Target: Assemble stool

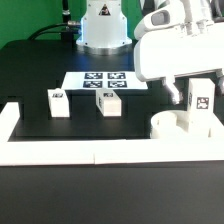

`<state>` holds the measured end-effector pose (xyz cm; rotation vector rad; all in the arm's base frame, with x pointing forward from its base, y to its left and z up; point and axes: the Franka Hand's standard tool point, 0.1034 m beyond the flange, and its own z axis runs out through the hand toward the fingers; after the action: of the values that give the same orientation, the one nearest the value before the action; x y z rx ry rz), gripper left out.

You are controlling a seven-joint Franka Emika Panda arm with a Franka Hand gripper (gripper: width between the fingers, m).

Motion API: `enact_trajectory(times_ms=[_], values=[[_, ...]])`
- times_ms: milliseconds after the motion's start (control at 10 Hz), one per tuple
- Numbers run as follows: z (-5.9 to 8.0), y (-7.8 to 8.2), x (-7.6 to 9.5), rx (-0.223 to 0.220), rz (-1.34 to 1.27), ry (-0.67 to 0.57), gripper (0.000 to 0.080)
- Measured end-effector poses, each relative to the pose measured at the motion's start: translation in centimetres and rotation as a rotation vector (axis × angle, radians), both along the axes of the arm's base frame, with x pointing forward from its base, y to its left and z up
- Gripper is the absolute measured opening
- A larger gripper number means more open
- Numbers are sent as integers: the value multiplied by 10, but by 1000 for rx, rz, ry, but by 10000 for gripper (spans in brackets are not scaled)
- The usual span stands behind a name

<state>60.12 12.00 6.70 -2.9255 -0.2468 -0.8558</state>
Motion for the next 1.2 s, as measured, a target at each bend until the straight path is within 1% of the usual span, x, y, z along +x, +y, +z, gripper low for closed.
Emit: enact_trajectory(times_ms=[200,300,400,500,700,800,900,1000,1100,1200], values=[[0,0,0,0,0,0,649],[0,2,-2,23,-40,41,649],[11,9,-5,51,-82,105,649],[20,10,-5,48,-83,129,649],[27,-3,-1,45,-97,137,649],[26,-1,-6,53,-84,256,649],[29,-4,-1,58,-86,294,649],[25,-8,-3,70,-100,384,649],[27,-5,0,84,-114,414,649],[26,-2,-6,83,-97,492,649]])
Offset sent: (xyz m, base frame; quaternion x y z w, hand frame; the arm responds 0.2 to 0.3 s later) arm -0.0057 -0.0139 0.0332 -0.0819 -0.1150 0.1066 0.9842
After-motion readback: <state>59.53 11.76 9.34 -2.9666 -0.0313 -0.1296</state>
